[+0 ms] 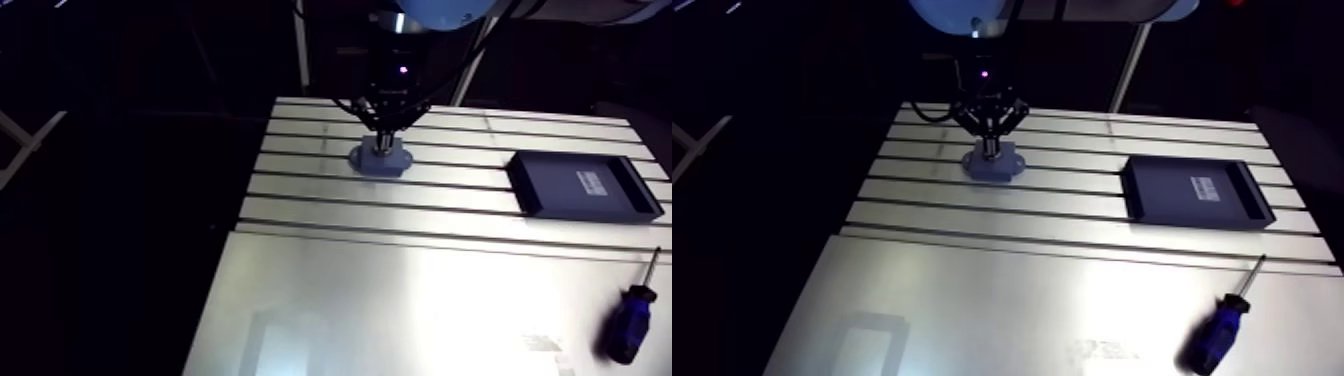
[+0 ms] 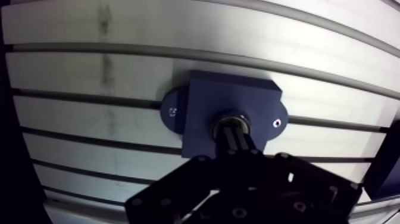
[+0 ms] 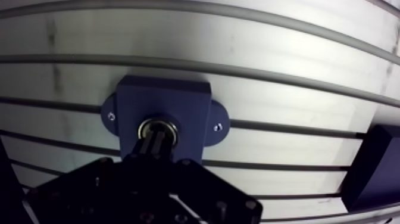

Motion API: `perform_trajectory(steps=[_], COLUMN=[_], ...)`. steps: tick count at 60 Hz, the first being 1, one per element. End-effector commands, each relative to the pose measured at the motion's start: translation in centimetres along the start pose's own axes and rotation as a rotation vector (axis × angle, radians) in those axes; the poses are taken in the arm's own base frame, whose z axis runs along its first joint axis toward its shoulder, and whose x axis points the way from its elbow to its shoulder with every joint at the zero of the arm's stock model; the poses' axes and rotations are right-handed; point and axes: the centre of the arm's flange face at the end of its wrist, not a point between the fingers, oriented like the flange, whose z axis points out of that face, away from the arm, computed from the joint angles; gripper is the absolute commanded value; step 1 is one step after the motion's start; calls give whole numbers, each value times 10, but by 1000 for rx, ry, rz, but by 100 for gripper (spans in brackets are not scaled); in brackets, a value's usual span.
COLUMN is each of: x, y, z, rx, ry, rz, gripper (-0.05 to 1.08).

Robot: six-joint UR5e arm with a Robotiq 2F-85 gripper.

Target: Pick up the bearing and press it into the housing until flush.

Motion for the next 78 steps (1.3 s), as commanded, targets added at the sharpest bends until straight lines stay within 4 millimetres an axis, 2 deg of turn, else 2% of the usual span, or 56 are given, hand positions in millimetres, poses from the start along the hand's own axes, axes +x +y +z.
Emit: perform_trajectory(steps=[1, 78], x=[1, -2], y=[0, 1], z=[-1, 3], rx=[-1, -1], ry=[13, 14], rz=[-1, 1], gripper=[105, 105])
